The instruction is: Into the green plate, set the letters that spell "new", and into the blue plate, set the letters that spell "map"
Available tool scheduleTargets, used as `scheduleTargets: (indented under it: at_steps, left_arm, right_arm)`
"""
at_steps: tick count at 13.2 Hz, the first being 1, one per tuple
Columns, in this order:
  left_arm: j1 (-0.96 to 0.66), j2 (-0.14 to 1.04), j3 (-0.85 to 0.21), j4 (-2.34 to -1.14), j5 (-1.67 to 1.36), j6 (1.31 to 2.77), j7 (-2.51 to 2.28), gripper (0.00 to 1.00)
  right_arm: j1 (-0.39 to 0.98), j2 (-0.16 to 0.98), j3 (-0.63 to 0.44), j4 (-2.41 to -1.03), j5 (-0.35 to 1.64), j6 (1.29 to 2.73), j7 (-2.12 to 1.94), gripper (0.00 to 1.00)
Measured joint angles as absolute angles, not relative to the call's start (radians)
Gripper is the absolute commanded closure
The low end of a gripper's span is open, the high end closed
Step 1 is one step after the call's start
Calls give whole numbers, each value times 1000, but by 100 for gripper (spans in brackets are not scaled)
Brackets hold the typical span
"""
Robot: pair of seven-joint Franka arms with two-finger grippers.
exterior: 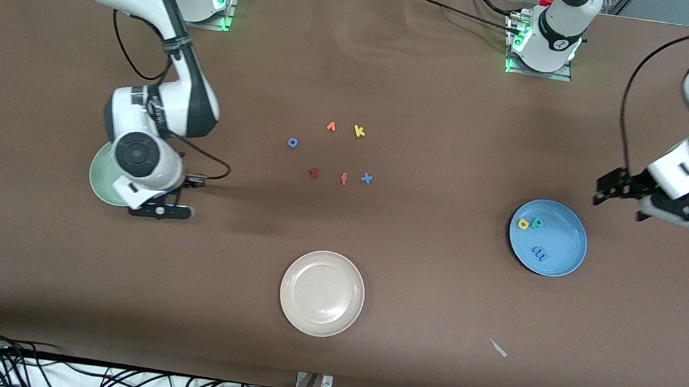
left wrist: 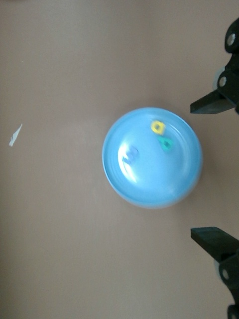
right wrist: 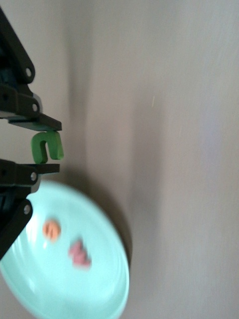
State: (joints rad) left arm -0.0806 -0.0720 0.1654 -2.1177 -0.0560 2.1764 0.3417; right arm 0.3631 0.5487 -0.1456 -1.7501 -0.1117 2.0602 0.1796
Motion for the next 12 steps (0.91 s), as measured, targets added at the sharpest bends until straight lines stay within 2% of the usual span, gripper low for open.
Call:
scheduleTargets:
  at_steps: [2, 3, 4, 5, 8, 12]
  left_arm:
    - [-81, -128, 162, -2035, -28, 2023, 338, 0]
    - [-80, -138, 160, -1972, -23, 1924, 335, 0]
    - [-77, -139, 159, -1905, -19, 1834, 327, 0]
    - [-73, -138, 158, -1847, -15, 1759, 314, 0]
    - [-70, -128, 146, -1782, -14, 1672, 226, 0]
    - [-71, -91, 96, -1717, -14, 1602, 145, 0]
  right_arm:
    - [336, 550, -189, -1753, -111, 2043, 104, 74]
    - [312, 553, -193, -1755, -111, 2037, 92, 64]
    - [291, 559, -194, -1758, -111, 2034, 87, 6]
    - [275, 566, -194, -1762, -111, 2034, 84, 0]
    - [257, 569, -192, -1754, -107, 2022, 84, 0]
    - [295, 553, -167, -1629, -79, 1827, 85, 0]
